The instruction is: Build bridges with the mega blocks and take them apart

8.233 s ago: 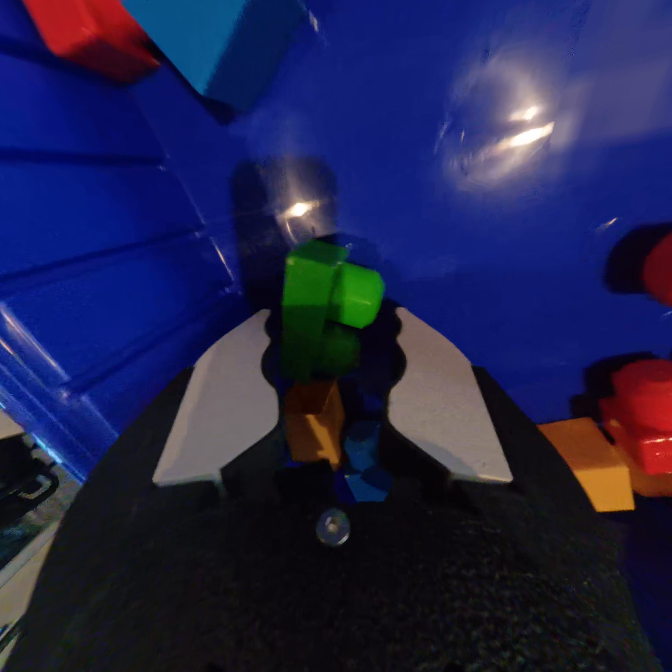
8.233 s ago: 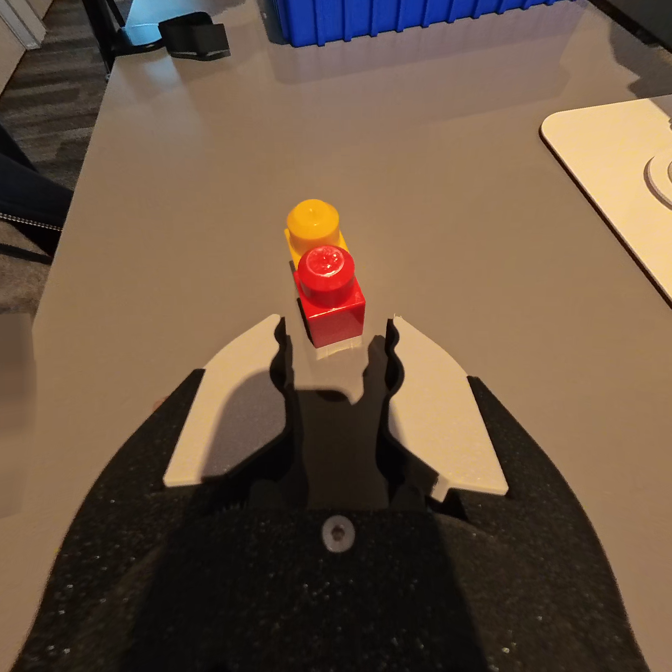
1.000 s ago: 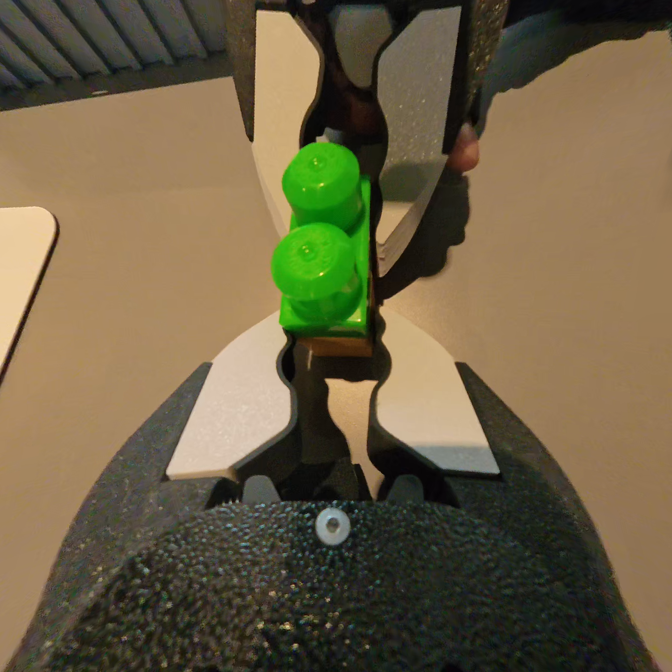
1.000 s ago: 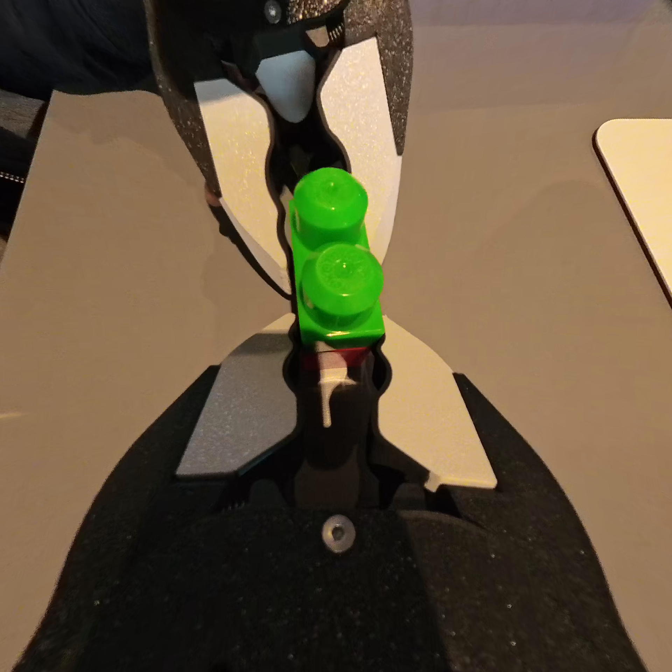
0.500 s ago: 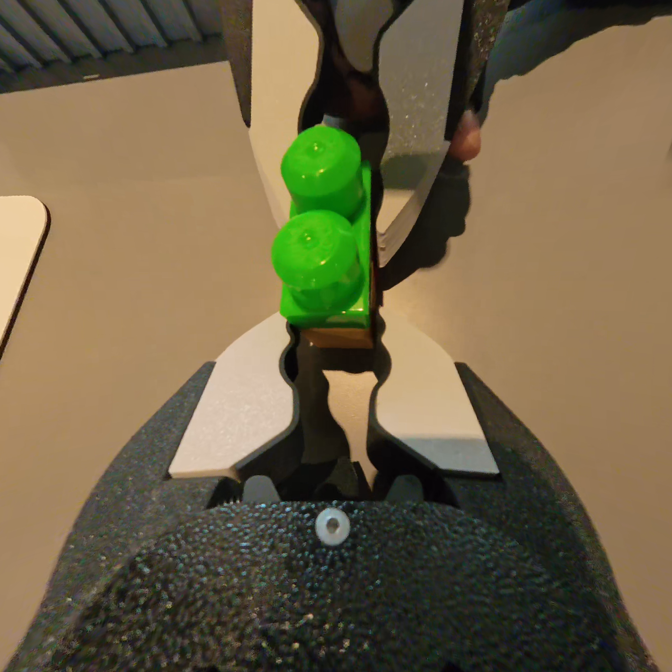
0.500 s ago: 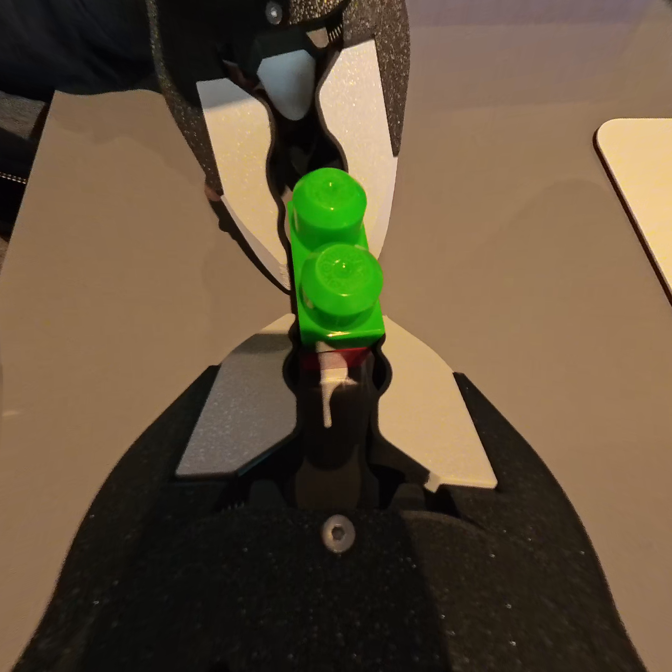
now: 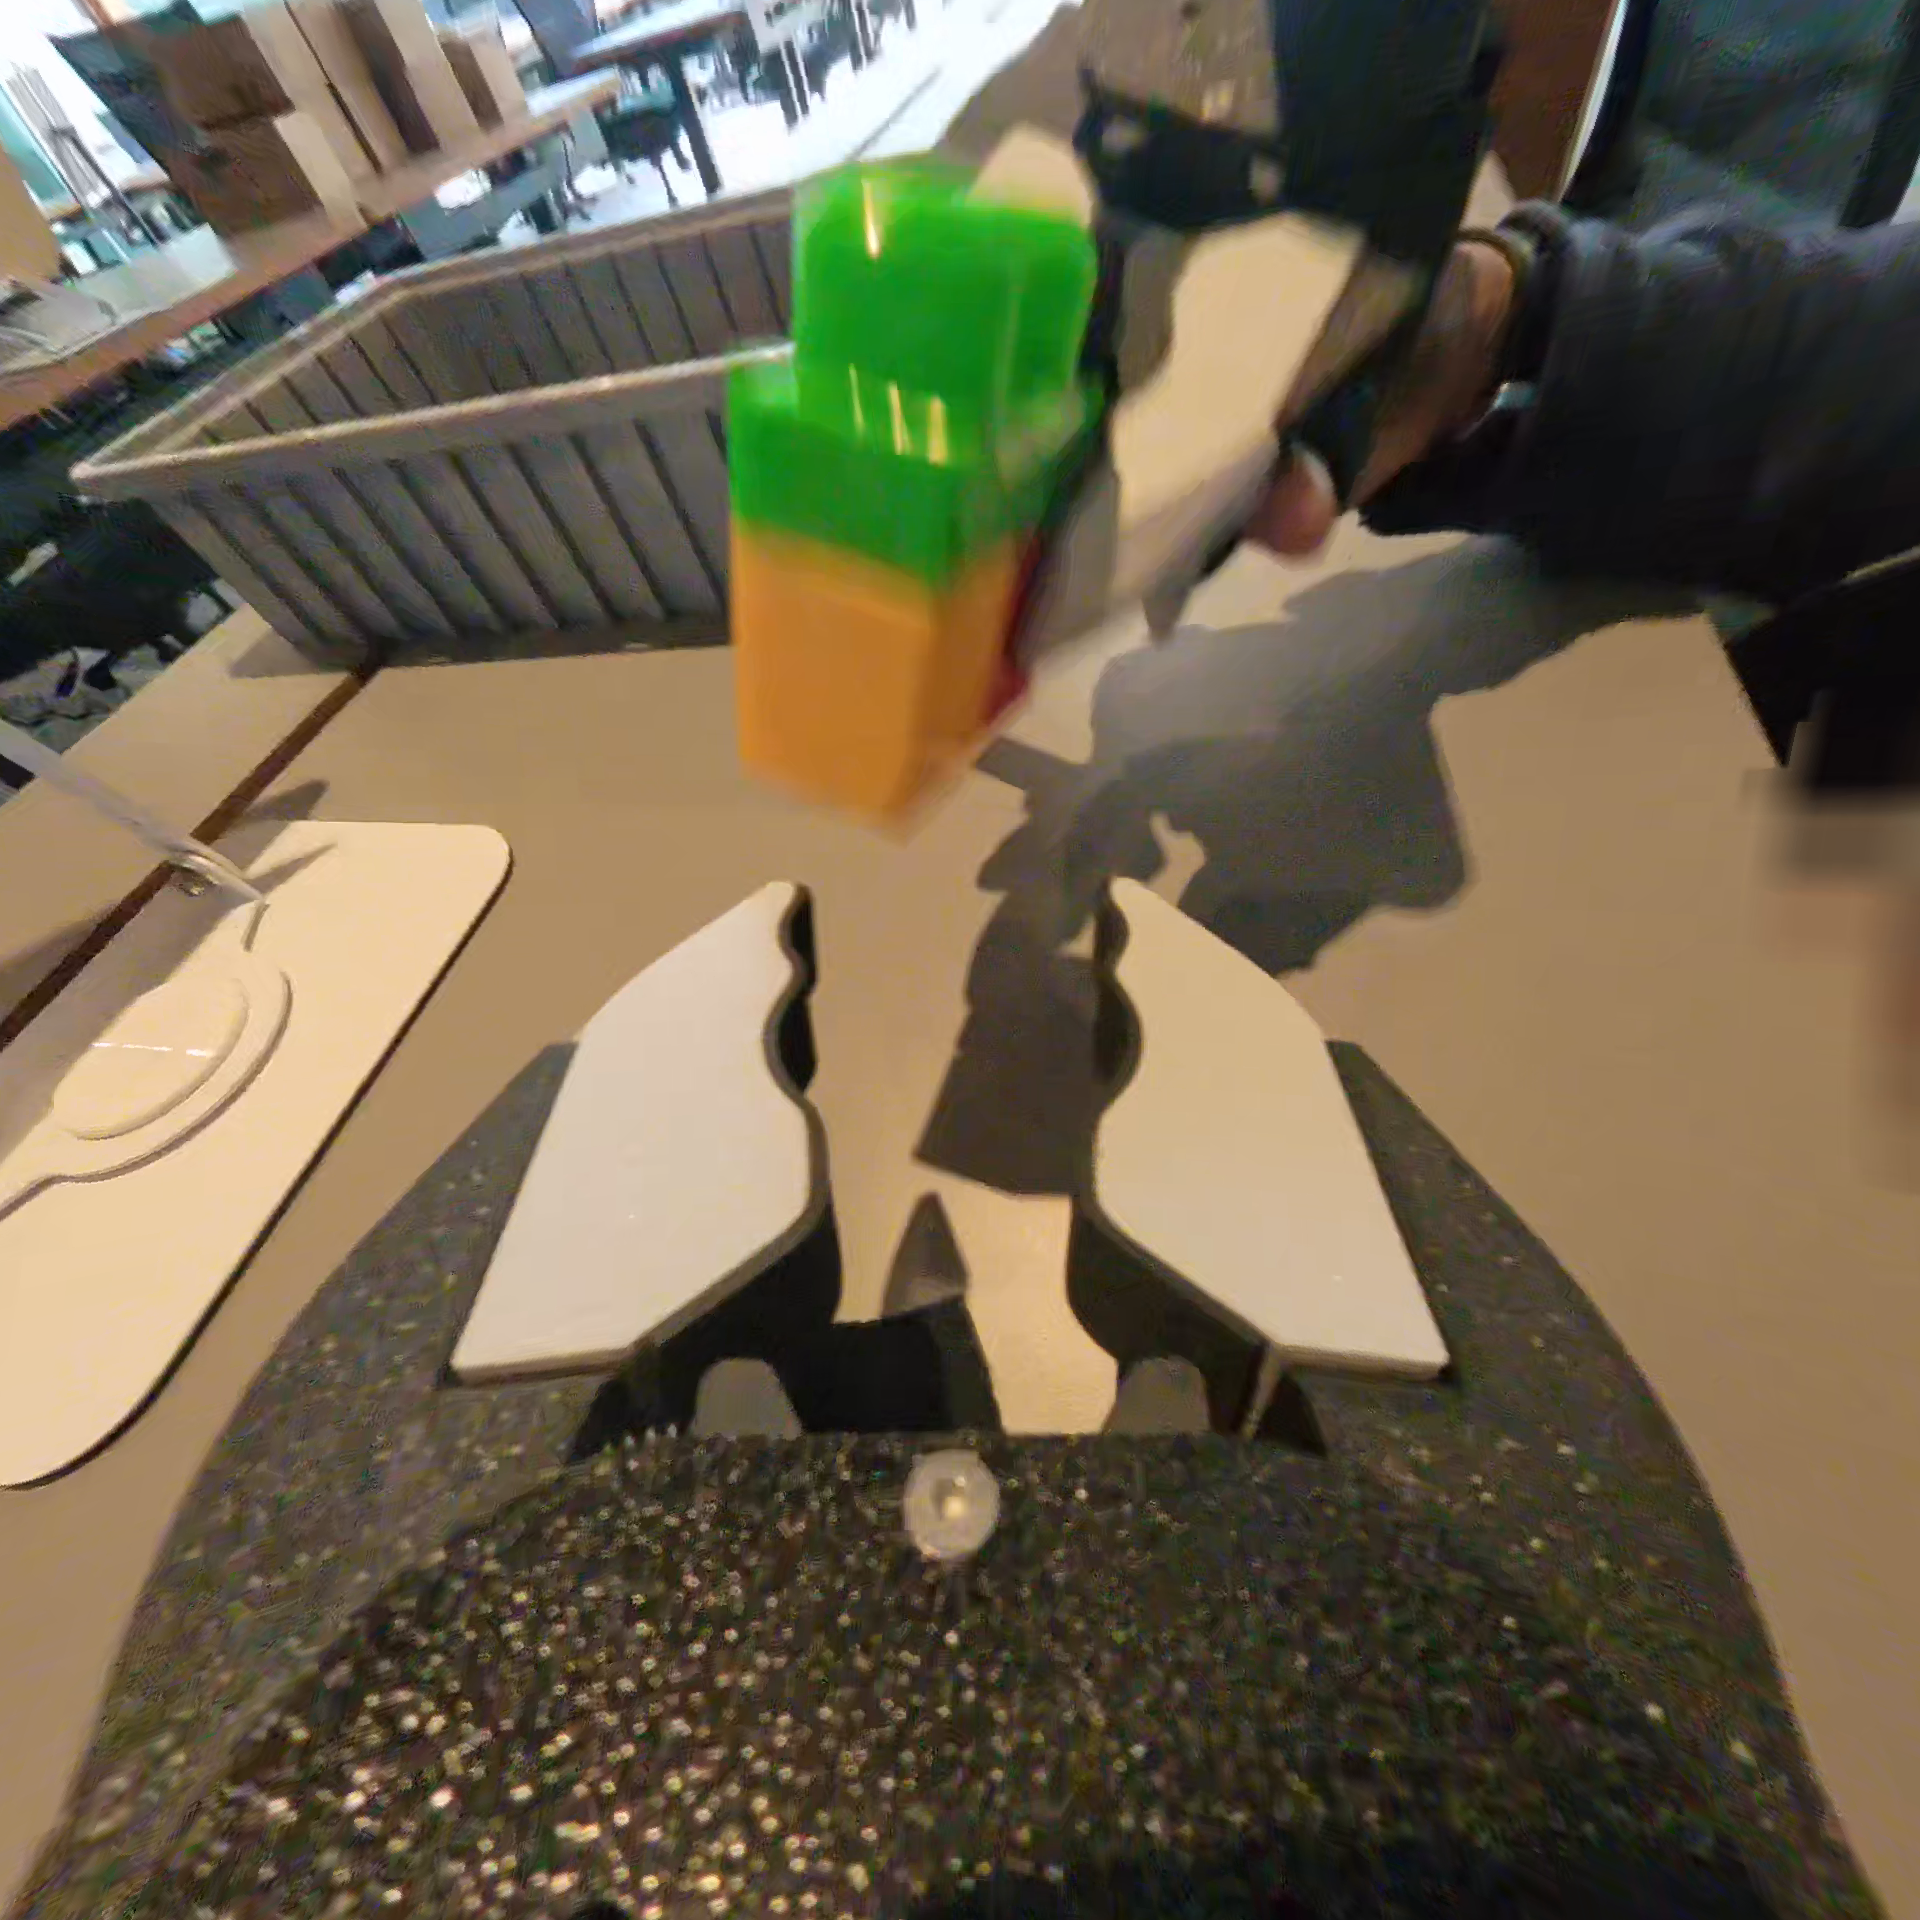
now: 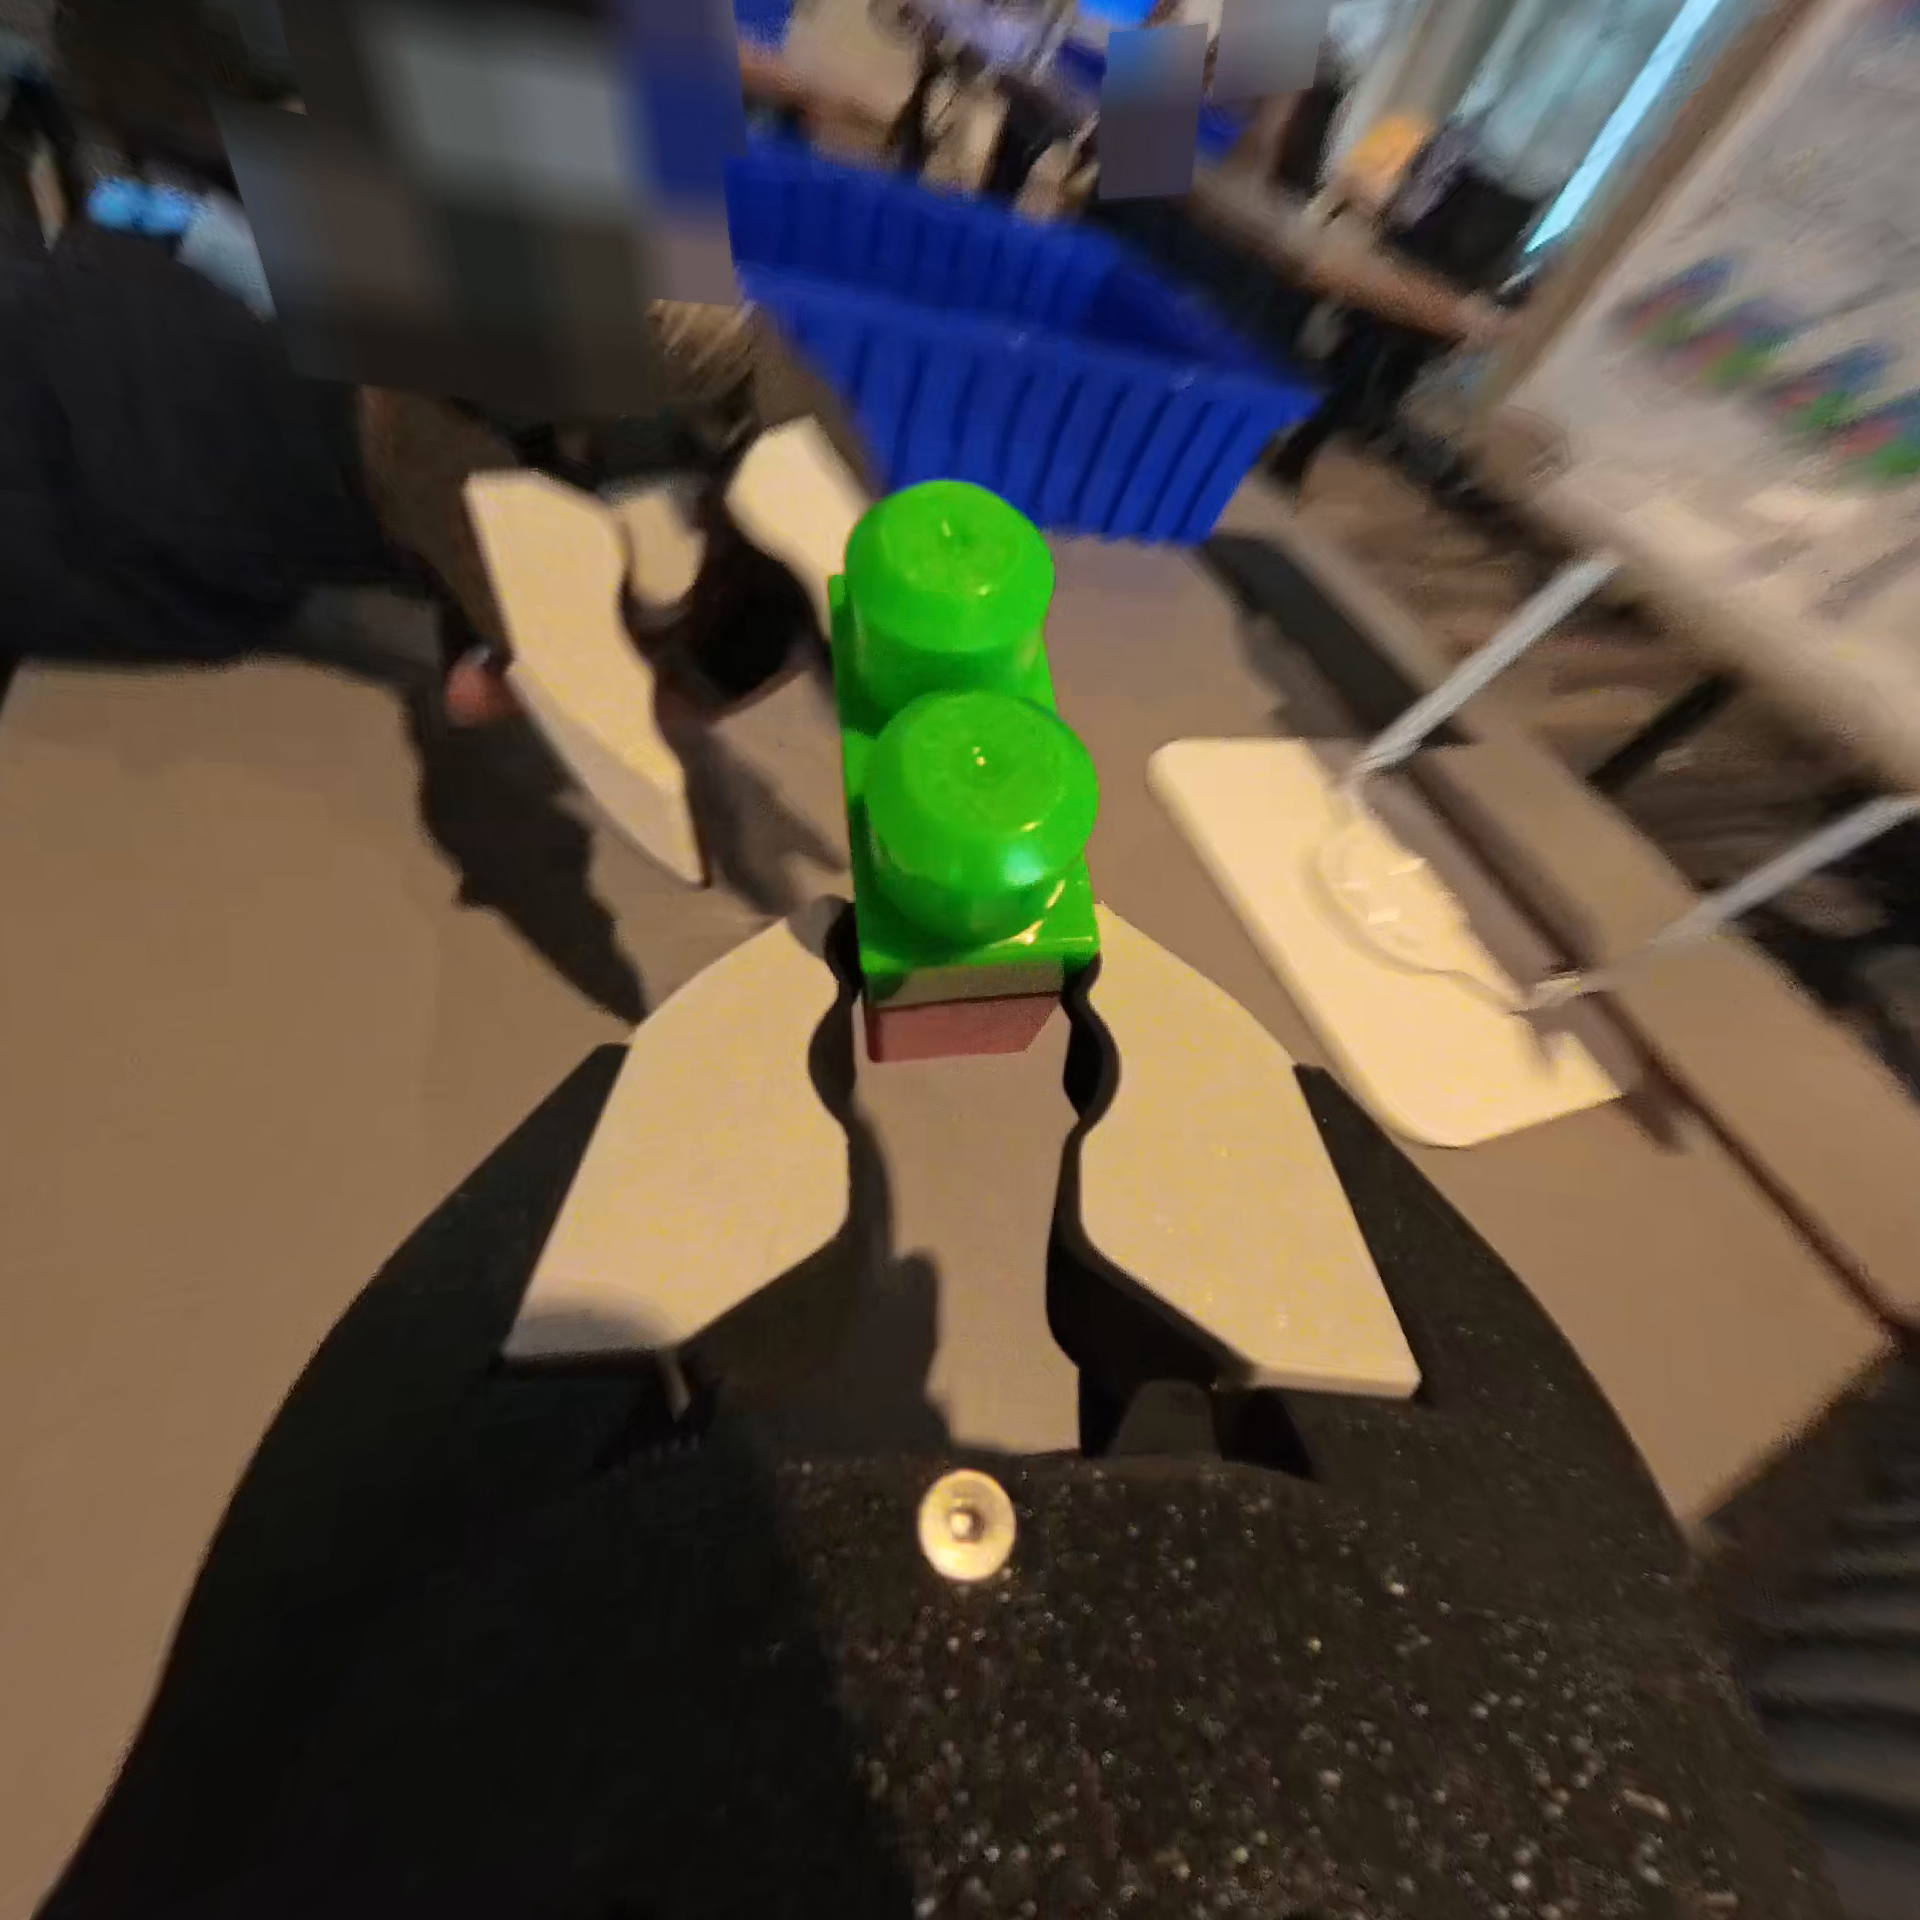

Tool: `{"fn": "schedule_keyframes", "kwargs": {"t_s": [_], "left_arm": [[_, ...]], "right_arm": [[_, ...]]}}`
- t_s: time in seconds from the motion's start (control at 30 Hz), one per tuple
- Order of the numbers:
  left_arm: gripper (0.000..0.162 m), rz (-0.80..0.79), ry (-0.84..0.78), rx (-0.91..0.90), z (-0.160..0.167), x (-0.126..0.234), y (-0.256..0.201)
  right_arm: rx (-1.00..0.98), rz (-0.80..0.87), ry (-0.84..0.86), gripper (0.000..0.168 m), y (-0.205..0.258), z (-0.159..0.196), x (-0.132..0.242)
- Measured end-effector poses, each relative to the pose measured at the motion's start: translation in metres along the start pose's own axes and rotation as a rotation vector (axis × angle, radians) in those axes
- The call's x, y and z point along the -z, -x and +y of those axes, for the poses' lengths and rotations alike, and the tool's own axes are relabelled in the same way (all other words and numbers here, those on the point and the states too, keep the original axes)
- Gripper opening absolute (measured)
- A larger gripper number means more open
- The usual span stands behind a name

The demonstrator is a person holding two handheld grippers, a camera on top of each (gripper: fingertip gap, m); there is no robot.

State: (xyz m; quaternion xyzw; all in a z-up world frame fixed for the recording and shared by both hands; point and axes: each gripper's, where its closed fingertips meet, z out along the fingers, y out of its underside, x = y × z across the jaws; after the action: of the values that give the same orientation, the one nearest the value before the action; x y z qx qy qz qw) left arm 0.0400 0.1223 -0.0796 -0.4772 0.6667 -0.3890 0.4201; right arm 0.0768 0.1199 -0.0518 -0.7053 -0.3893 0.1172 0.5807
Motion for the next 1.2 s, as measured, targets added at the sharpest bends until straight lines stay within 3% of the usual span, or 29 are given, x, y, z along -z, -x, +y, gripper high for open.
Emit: {"fn": "schedule_keyframes", "kwargs": {"t_s": [0.1, 0.2, 0.3, 0.37, 0.43, 0.53, 0.73, 0.87, 1.03, 1.1, 1.2], "left_arm": [[0.046, -0.018, -0.025, 0.030, -0.001, 0.005, 0.007], [0.046, -0.028, 0.014, 0.032, 0.007, 0.001, 0.008], [0.046, -0.027, 0.060, -0.004, 0.014, -0.005, 0.004], [0.046, -0.024, 0.082, -0.027, 0.016, -0.009, 0.001], [0.046, -0.019, 0.094, -0.041, 0.017, -0.012, -0.002], [0.046, -0.020, 0.110, -0.051, 0.020, -0.013, -0.003], [0.046, -0.035, 0.123, -0.049, 0.023, -0.011, 0.001], [0.045, -0.045, 0.127, -0.061, 0.023, -0.010, 0.002], [0.045, -0.052, 0.122, -0.076, 0.020, -0.010, 0.001], [0.045, -0.064, 0.117, -0.077, 0.020, -0.010, 0.003], [0.045, -0.090, 0.097, -0.069, 0.017, -0.008, 0.008]], "right_arm": [[-0.052, 0.205, -0.160, 0.037, -0.055, -0.037, 0.051], [-0.115, 0.459, -0.125, 0.037, -0.132, -0.032, 0.111], [-0.100, 0.775, 0.244, 0.037, -0.216, 0.030, 0.172], [-0.073, 0.887, 0.584, 0.038, -0.253, 0.082, 0.207], [-0.063, 0.891, 0.854, 0.038, -0.274, 0.125, 0.226], [-0.040, 0.846, 1.124, 0.038, -0.290, 0.169, 0.237], [-0.133, 0.672, 1.439, 0.038, -0.285, 0.233, 0.239], [-0.189, 0.656, 1.376, 0.059, -0.282, 0.234, 0.234], [-0.239, 0.710, 1.192, 0.077, -0.283, 0.205, 0.234], [-0.237, 0.783, 1.018, 0.078, -0.287, 0.176, 0.232], [-0.249, 0.790, 0.577, 0.075, -0.271, 0.109, 0.209]]}}
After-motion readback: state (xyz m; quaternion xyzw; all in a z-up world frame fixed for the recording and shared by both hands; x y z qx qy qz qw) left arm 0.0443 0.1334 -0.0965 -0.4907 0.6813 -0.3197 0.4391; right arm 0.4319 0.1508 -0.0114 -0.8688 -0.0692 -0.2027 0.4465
